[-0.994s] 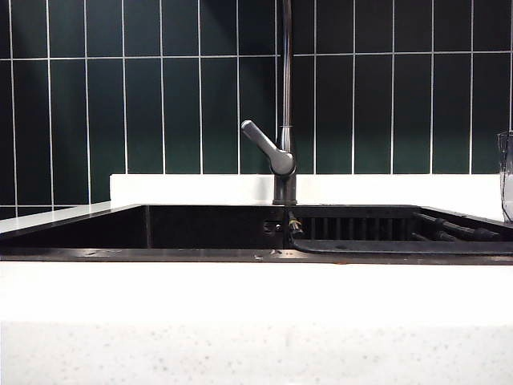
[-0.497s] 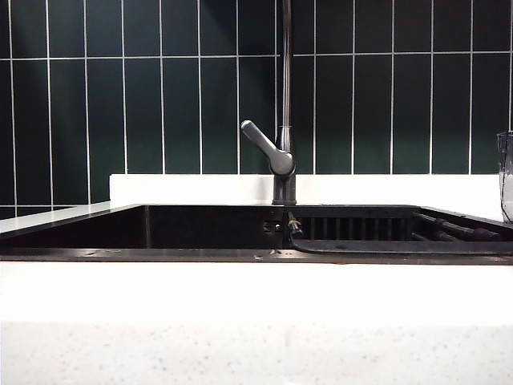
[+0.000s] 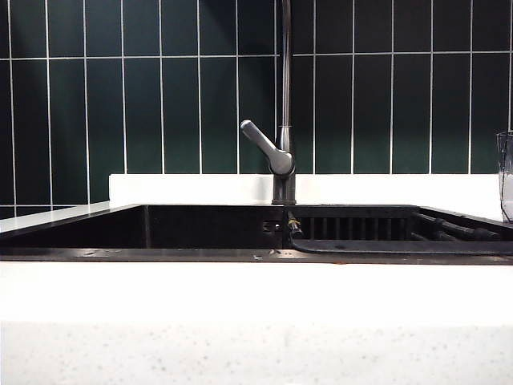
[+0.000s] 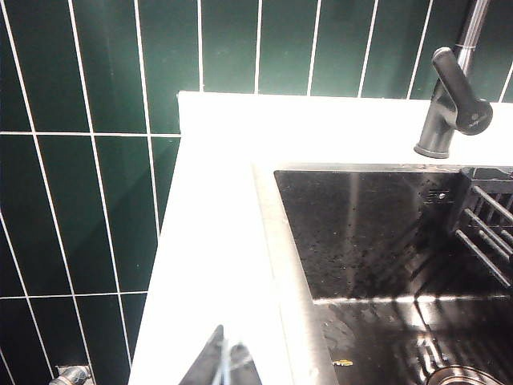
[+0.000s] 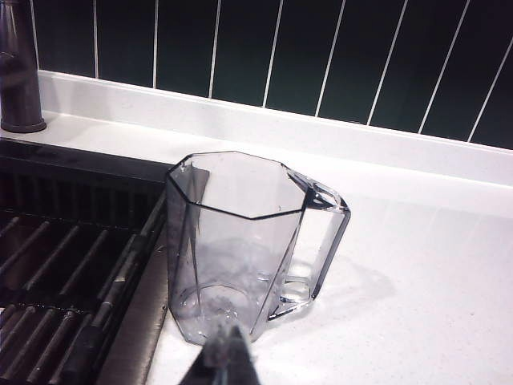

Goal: Pick up the mug next to the sink, go to the faucet to get some water, pour the water into the sink, and finally put the mug back to its place.

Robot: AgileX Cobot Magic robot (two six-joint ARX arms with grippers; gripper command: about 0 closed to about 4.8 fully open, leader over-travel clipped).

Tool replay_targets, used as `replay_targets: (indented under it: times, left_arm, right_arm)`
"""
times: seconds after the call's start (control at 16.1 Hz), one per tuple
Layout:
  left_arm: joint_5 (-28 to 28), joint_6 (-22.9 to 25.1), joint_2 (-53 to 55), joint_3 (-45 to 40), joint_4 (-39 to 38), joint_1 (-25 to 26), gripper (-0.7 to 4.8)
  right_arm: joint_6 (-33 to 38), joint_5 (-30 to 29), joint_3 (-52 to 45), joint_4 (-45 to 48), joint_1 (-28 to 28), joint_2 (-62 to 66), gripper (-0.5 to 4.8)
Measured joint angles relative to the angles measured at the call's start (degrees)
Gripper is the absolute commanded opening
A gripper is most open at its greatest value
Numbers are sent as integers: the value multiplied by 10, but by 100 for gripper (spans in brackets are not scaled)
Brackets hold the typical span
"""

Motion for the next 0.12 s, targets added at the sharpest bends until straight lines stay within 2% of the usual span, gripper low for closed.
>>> replay_targets:
  times: [0.12]
  left_arm:
    - [0, 0, 0, 0, 0, 0, -5]
  right_arm:
    - [0, 0, 0, 0, 0, 0, -1]
